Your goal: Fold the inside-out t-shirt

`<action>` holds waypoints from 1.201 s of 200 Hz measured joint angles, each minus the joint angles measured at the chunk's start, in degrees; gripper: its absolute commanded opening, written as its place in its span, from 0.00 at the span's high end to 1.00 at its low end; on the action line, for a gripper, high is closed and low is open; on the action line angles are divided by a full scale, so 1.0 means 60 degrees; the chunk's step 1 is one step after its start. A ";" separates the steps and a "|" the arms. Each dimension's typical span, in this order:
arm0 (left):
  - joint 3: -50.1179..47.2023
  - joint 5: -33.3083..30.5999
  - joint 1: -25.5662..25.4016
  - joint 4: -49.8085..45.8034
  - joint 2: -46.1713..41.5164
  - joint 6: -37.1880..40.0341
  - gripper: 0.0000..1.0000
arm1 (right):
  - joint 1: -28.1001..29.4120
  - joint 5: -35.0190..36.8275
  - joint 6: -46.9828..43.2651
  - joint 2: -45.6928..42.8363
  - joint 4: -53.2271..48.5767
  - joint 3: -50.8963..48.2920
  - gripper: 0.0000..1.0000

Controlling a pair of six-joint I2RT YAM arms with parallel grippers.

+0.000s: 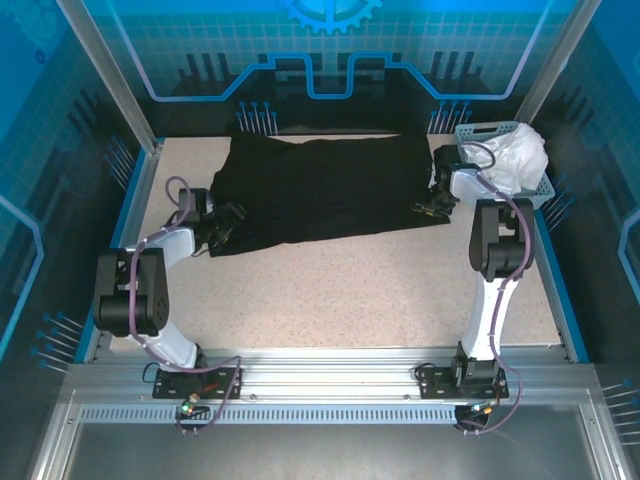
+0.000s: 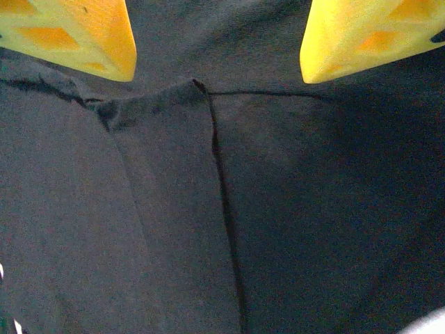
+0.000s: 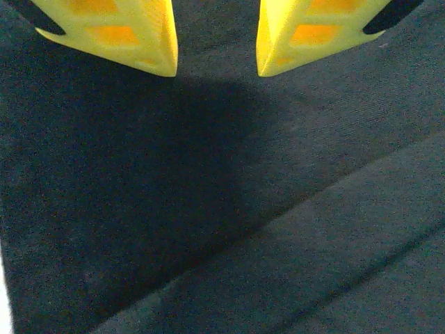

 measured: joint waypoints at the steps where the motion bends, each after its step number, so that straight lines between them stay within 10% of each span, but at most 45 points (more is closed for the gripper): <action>1: 0.0000 0.0036 -0.0004 0.0040 0.0036 0.0015 0.35 | 0.0000 0.0022 -0.0022 0.0026 -0.0040 0.0015 0.66; 76: -0.0568 0.0634 -0.0004 0.0597 0.0517 0.0157 0.35 | -0.0066 0.0831 -0.0699 -0.0743 -0.0528 -0.1308 0.69; 171: -0.3588 0.0608 -0.0488 -0.0470 -0.3807 0.0120 0.35 | 0.0721 0.0951 -0.0248 -0.5883 0.0051 -0.6590 0.55; 240: -0.2291 0.0397 -0.1038 -0.0368 -0.3308 0.0120 0.35 | 0.1162 0.1075 -0.0262 -0.3945 0.0874 -0.5173 0.56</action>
